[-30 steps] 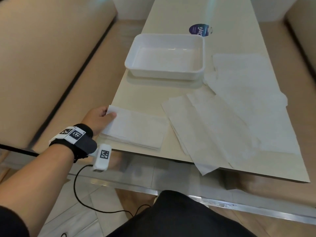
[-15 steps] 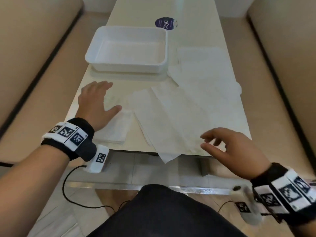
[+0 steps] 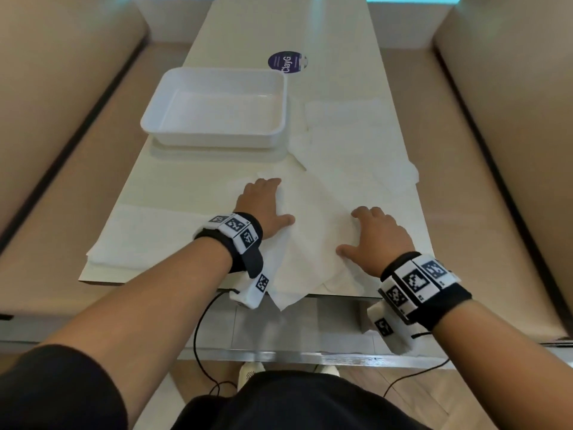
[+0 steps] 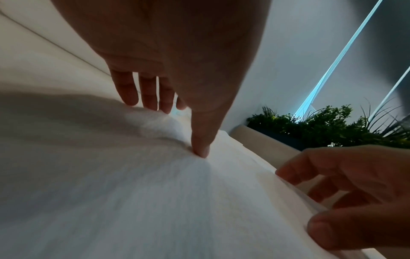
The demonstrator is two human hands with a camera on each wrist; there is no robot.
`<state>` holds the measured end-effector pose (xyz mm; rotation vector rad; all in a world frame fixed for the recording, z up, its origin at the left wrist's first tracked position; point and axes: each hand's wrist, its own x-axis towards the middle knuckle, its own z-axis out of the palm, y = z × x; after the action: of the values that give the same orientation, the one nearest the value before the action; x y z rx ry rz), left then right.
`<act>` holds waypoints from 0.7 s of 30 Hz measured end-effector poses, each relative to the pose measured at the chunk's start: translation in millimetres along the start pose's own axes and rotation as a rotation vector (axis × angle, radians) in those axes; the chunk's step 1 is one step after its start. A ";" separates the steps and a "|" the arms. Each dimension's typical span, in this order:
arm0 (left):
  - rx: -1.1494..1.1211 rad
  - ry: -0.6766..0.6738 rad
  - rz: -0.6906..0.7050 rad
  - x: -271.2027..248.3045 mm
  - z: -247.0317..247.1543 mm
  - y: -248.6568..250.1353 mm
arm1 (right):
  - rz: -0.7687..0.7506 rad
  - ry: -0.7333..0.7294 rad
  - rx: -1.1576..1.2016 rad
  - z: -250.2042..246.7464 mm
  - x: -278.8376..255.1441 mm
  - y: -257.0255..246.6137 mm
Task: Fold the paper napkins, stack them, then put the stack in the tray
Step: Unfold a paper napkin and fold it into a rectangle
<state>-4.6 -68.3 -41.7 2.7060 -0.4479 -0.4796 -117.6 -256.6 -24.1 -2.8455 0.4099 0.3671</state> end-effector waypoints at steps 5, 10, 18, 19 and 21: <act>-0.042 0.098 -0.019 5.6 -7.0 4.2 | 0.088 -0.045 0.231 -8.3 9.8 9.6; -0.225 0.208 0.033 3.7 -15.2 4.8 | 0.101 -0.073 0.312 -9.3 16.6 21.9; -0.547 0.210 0.079 -6.6 -45.2 -5.7 | -0.025 0.027 0.680 -37.4 18.6 24.9; -0.642 0.199 0.056 -7.5 -49.5 -5.8 | 0.003 0.038 0.823 -43.2 21.8 24.5; -0.816 0.198 0.008 -9.7 -54.3 -3.7 | 0.061 0.045 1.120 -52.4 26.4 22.1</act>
<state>8.3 -46.0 7.2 1.9316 -0.1515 -0.2947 -88.7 -297.8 13.3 -1.7498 0.4988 0.0338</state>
